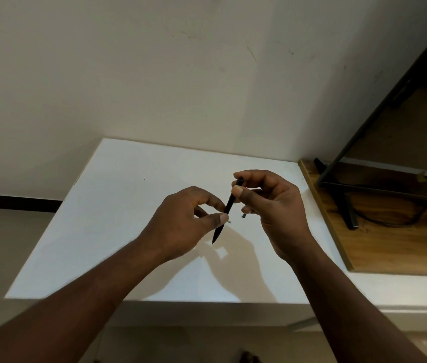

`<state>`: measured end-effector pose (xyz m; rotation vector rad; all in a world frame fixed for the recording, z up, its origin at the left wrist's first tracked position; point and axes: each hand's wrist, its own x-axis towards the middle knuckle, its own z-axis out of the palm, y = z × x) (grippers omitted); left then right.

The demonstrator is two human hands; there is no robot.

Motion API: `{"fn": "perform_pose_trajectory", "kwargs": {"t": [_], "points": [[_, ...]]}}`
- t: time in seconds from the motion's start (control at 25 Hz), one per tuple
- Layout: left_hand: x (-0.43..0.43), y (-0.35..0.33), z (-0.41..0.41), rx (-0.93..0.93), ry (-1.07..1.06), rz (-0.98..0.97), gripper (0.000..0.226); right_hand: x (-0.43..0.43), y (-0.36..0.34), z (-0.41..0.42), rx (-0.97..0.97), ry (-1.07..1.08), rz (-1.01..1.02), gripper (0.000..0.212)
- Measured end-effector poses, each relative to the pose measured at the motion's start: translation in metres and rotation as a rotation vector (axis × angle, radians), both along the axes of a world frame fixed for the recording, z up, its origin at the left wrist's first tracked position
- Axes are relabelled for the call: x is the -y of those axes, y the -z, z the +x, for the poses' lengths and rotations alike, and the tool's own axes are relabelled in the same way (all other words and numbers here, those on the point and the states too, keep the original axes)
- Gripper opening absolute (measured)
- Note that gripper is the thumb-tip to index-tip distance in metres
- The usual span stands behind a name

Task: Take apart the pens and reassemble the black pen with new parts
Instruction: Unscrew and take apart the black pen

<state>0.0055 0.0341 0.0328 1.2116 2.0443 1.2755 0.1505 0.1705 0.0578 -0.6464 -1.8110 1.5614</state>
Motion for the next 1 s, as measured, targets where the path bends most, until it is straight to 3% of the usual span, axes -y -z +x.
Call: {"fn": "perform_pose_trajectory", "kwargs": {"t": [0.48,0.8,1.0], "points": [[-0.002,0.000,0.000,0.274,0.103,-0.021,0.013,-0.001,0.012,-0.005,0.086,0.047,-0.311,0.020],[0.000,-0.001,-0.001,0.237,0.070,-0.068,0.002,-0.009,0.016,-0.002,0.148,0.060,-0.285,0.020],[0.001,-0.002,-0.010,0.242,-0.063,-0.082,0.005,-0.031,0.026,0.009,0.392,0.235,-0.053,0.016]]}}
